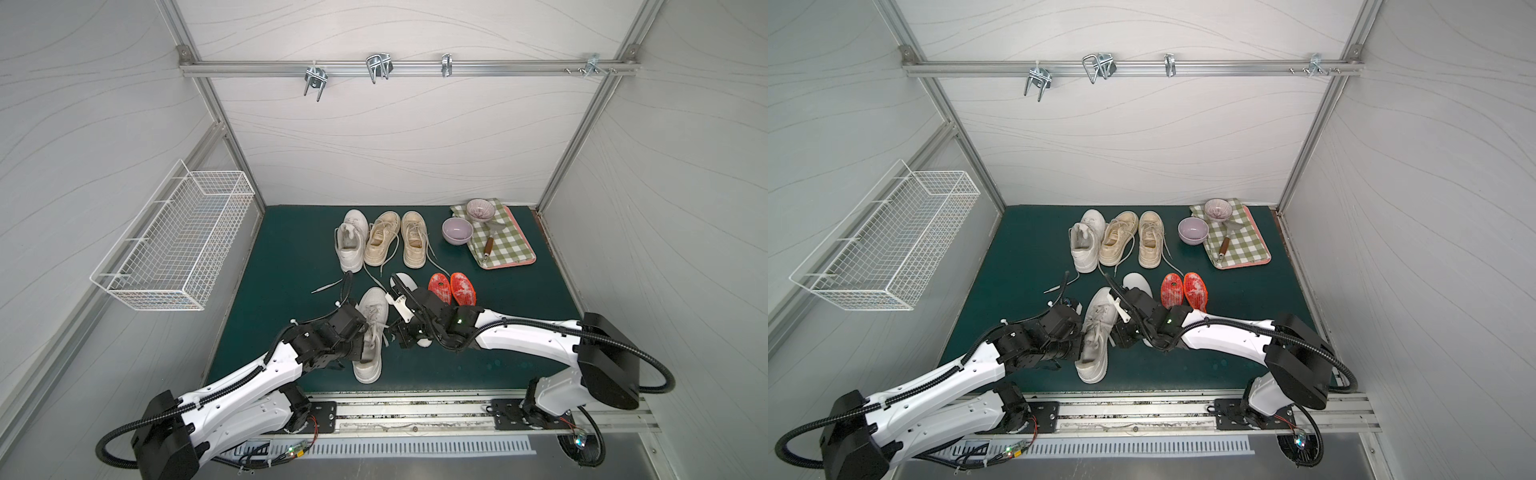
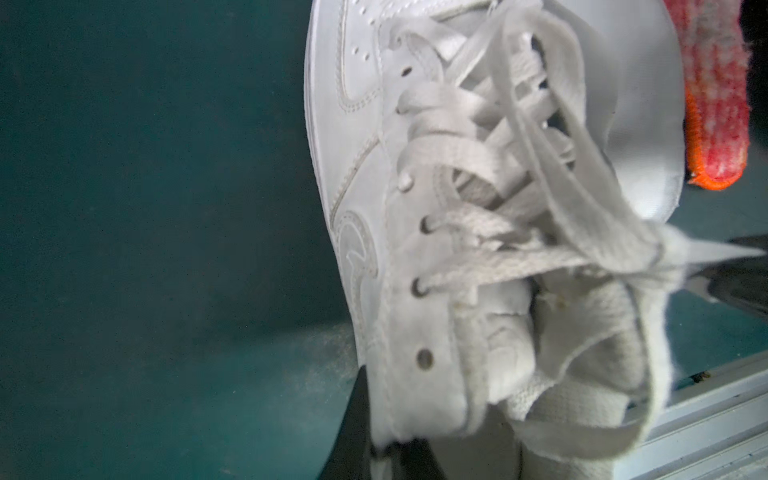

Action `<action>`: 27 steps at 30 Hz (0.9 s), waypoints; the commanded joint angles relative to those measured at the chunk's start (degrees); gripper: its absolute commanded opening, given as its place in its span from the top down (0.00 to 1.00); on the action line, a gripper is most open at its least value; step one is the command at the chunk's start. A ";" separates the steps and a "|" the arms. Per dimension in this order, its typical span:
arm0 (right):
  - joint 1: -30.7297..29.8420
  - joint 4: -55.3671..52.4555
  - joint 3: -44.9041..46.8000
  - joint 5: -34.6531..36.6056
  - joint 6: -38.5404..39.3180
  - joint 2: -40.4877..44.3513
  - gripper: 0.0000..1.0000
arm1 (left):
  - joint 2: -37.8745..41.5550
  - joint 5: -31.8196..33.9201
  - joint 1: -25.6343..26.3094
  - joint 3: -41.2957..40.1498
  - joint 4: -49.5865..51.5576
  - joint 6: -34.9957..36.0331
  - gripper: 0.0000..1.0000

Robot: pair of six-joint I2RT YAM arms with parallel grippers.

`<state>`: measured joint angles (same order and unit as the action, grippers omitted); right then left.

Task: Remove the insole from the shoe
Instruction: Untie the shoelace on the shoe.

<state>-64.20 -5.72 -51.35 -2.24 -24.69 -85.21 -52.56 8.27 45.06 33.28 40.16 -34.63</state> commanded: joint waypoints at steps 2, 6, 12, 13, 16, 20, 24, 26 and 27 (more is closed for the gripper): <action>0.15 -2.59 1.68 3.01 -1.69 1.73 1.00 | 2.58 8.10 -0.72 1.31 0.81 -2.64 1.00; 0.21 -4.44 1.11 4.69 -3.60 0.95 1.00 | 4.97 8.64 -3.54 0.41 1.76 -4.33 1.00; 0.16 -5.89 1.75 5.84 -7.44 1.71 1.00 | 9.43 8.22 -10.65 -1.56 3.16 -6.84 1.00; 0.13 -6.37 2.10 6.75 -7.99 1.95 1.00 | 10.23 9.44 -10.97 -1.38 3.72 -7.36 1.00; 0.47 -7.74 3.23 9.06 -9.30 3.26 1.00 | 11.75 12.82 -12.08 -0.68 6.02 -8.83 1.00; 2.38 -8.83 5.47 10.44 -12.09 5.89 1.00 | 12.96 13.89 -14.48 -0.58 7.23 -10.10 1.00; 3.90 -9.23 7.63 11.62 -14.12 8.97 1.00 | 13.14 13.51 -16.75 -0.49 7.21 -10.28 1.00; 4.18 -9.38 8.25 12.68 -14.68 10.34 1.00 | 12.86 12.63 -17.75 -0.58 6.54 -9.95 1.00; 4.26 -9.57 8.33 13.27 -14.97 10.92 1.00 | 12.53 12.32 -18.06 -0.58 6.33 -9.86 1.00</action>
<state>-60.38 -12.53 -43.75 7.70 -37.17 -76.36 -40.62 16.91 28.29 30.76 50.06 -42.89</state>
